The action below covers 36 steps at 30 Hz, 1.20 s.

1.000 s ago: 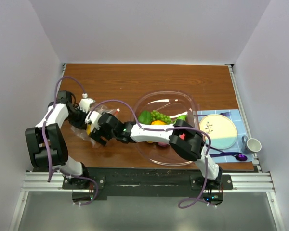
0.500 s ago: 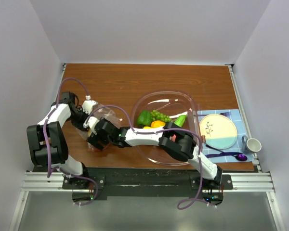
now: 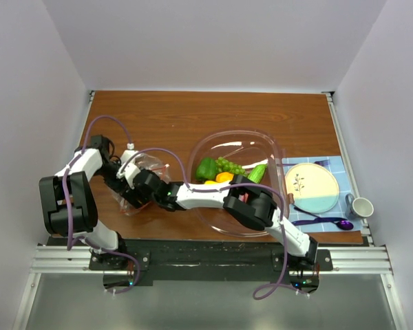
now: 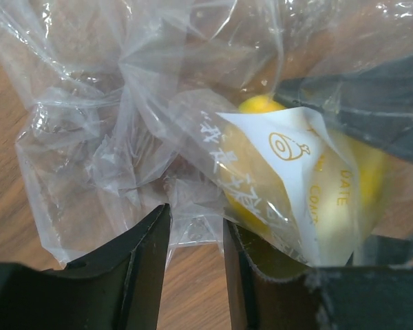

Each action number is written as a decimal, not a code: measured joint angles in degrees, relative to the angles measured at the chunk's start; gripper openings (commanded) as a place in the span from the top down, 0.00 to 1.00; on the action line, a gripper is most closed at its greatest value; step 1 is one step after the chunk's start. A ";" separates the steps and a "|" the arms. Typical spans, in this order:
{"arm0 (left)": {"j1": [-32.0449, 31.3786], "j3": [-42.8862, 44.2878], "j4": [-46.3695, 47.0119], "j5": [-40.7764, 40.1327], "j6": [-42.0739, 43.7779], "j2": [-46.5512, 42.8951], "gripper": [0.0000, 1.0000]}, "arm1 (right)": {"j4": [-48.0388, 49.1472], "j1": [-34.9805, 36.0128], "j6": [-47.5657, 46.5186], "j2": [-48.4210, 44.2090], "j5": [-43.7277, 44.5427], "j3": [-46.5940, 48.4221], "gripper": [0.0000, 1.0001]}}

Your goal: Open the zip-top bag and remove the fake food

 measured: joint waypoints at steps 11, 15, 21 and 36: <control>1.11 -0.04 3.67 -2.95 -1.92 1.16 0.66 | -1.36 0.04 0.24 -13.25 0.04 -12.50 0.66; 1.42 0.44 5.73 -4.31 -4.11 3.10 0.66 | -5.53 0.07 0.02 -21.38 1.68 -12.52 0.75; 1.55 3.06 6.40 -1.84 -10.29 4.52 0.60 | -11.10 -1.29 0.15 -34.40 8.96 -16.02 0.82; -5.25 13.09 4.17 10.38 -21.68 -5.84 0.00 | -27.12 -17.09 9.57 -49.00 19.98 -29.24 0.01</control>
